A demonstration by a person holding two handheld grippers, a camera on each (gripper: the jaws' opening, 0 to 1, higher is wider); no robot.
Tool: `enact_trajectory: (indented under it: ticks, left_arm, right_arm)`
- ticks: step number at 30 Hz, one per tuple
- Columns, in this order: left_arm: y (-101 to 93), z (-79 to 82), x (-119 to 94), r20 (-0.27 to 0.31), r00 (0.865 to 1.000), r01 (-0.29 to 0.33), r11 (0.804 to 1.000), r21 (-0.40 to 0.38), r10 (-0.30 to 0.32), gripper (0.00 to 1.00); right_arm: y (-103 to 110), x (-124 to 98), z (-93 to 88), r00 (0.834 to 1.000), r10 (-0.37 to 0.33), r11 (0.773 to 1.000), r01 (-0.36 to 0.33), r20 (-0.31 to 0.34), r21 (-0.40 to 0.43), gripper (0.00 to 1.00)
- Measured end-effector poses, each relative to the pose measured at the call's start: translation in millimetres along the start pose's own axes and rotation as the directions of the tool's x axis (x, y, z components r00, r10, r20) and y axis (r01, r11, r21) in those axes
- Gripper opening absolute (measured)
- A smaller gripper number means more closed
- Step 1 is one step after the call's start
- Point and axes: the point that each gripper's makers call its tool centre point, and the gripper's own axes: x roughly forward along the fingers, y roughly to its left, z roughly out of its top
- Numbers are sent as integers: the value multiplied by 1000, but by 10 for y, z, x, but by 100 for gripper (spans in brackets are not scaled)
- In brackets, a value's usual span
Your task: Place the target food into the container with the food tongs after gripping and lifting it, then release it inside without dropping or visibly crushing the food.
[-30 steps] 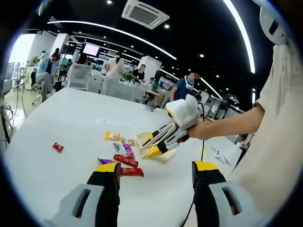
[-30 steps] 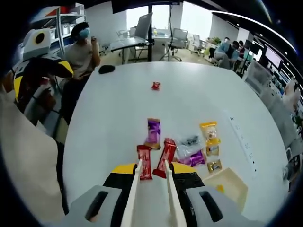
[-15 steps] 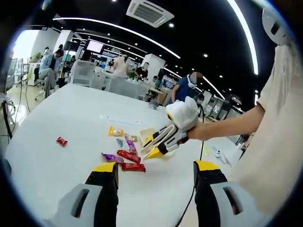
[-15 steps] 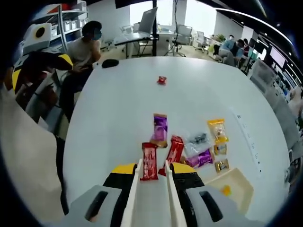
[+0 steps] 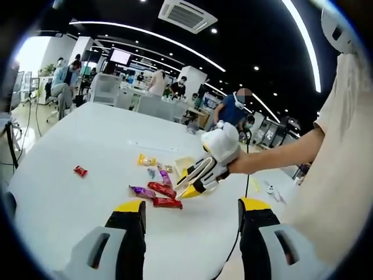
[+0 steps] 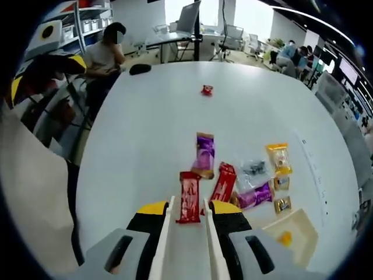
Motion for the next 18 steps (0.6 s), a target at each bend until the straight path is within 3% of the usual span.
enact_trajectory:
  ticks: [8,18]
  left_arm:
    - [26,-7,-21,7,1000,-13,1000,-7,13,64]
    - [46,-8,-64,23,999,-35,999,-26,36,62]
  right_arm:
    - [10,80,-39,1000,8,1000,-8,-22,-20,28]
    - [12,175,-130,999,21,999,-20,-32,26,28]
